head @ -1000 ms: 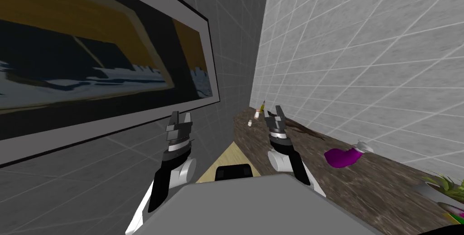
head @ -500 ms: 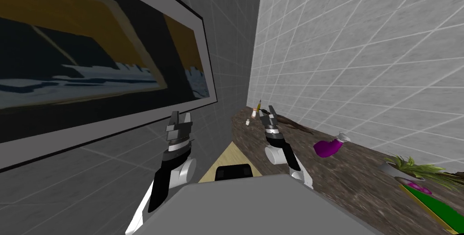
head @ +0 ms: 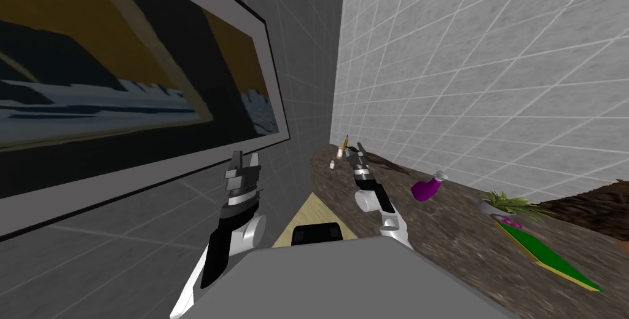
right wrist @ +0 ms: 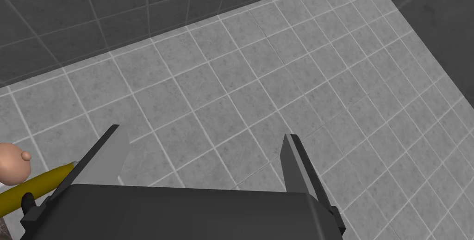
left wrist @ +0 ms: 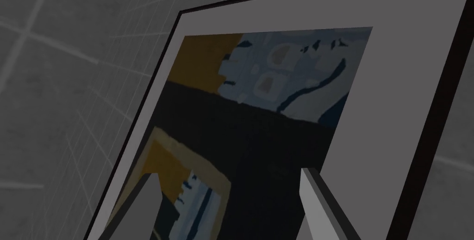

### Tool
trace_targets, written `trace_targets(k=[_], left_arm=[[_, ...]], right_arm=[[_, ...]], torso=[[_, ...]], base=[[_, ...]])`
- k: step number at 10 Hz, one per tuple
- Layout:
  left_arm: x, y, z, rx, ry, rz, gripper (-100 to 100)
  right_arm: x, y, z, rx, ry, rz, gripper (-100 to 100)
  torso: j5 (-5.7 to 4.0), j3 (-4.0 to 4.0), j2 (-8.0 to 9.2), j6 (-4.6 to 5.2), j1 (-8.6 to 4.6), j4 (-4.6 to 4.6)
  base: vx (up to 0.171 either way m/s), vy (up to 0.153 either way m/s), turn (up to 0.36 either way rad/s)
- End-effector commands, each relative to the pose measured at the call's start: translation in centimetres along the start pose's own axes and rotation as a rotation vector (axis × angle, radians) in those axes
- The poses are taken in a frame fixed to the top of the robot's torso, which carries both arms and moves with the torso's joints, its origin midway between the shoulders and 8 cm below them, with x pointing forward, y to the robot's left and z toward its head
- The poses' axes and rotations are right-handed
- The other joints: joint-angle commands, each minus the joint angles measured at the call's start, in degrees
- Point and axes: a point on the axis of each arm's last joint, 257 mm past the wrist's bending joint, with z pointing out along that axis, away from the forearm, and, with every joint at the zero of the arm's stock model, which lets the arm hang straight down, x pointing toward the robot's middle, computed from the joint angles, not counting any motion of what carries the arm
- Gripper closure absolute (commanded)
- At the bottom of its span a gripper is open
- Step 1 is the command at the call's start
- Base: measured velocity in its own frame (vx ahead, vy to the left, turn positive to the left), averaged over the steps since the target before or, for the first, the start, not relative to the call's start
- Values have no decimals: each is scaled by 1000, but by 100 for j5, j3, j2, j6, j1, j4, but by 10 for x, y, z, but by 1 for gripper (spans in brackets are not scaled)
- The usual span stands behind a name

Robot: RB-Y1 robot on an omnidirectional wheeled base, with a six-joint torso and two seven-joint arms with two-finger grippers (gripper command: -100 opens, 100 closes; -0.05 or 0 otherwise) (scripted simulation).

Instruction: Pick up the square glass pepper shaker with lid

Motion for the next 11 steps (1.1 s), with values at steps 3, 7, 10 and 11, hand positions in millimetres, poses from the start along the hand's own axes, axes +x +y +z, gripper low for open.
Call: trace_targets(k=[3, 7, 10, 11], left_arm=[[0, 0, 0, 0, 0, 0, 0], [0, 0, 0, 0, 0, 0, 0], [0, 0, 0, 0, 0, 0, 0], [0, 0, 0, 0, 0, 0, 0]], right_arm=[[-2, -36, 15, 84, -11, 139, -100], [1, -73, 30, 172, -21, 273, -100], [9, -111, 43, 270, -33, 412, -100], [16, -127, 49, 315, -35, 477, -100]], torso=[[0, 0, 0, 3, 0, 0], [0, 0, 0, 2, 0, 0], [0, 0, 0, 2, 1, 0], [0, 0, -1, -1, 2, 0]], base=[[-5, 20, -154], [-5, 18, -125], [-7, 22, -166], [-8, 17, -134]])
